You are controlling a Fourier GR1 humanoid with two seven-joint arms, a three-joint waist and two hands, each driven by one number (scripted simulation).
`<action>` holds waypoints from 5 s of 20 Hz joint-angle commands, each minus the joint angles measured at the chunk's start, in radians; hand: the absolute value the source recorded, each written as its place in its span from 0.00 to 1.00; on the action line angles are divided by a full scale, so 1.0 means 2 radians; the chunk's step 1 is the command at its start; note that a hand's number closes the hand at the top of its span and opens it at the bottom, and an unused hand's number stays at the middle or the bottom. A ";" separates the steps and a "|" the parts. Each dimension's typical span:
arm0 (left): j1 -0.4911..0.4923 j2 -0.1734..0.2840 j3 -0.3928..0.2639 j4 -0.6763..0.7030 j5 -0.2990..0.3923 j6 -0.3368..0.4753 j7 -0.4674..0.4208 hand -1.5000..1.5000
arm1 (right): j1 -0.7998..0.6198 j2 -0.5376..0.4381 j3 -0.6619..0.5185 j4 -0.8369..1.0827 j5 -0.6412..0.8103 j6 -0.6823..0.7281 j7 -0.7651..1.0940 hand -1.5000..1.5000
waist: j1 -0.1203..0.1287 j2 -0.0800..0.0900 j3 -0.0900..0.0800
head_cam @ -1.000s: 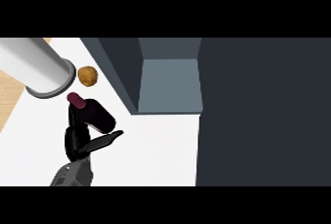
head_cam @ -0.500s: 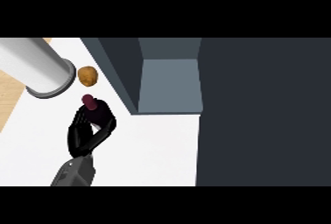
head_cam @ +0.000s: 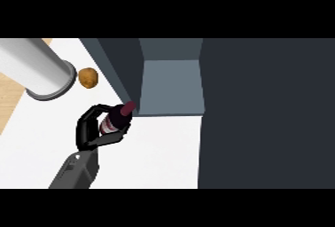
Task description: Pick up the wine, place it into the cabinet and close the cabinet
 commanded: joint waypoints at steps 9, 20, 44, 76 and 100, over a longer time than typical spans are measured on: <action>0.170 0.041 -0.054 -0.156 0.007 -0.109 0.052 1.00 | 0.034 -0.006 -0.028 -0.065 -0.039 0.003 0.011 0.00 | 0.013 -0.003 0.000; 0.266 0.048 -0.077 -0.458 0.054 -0.092 0.189 1.00 | 0.053 0.023 0.019 -0.056 0.002 0.003 -0.011 0.00 | 0.010 -0.001 -0.001; 0.103 -0.042 -0.276 -0.610 -0.068 0.122 0.462 1.00 | -0.022 0.014 0.001 -0.028 -0.007 -0.009 0.023 0.00 | 0.006 0.001 -0.001; -0.098 -0.042 -0.313 -0.420 0.018 0.335 0.429 1.00 | 0.033 -0.010 -0.059 -0.047 -0.081 0.041 0.010 0.00 | 0.000 0.002 -0.001; -0.084 -0.042 -0.307 -0.242 0.089 0.336 0.227 1.00 | 0.013 -0.003 -0.046 -0.054 -0.069 0.018 0.019 0.00 | -0.002 0.002 -0.002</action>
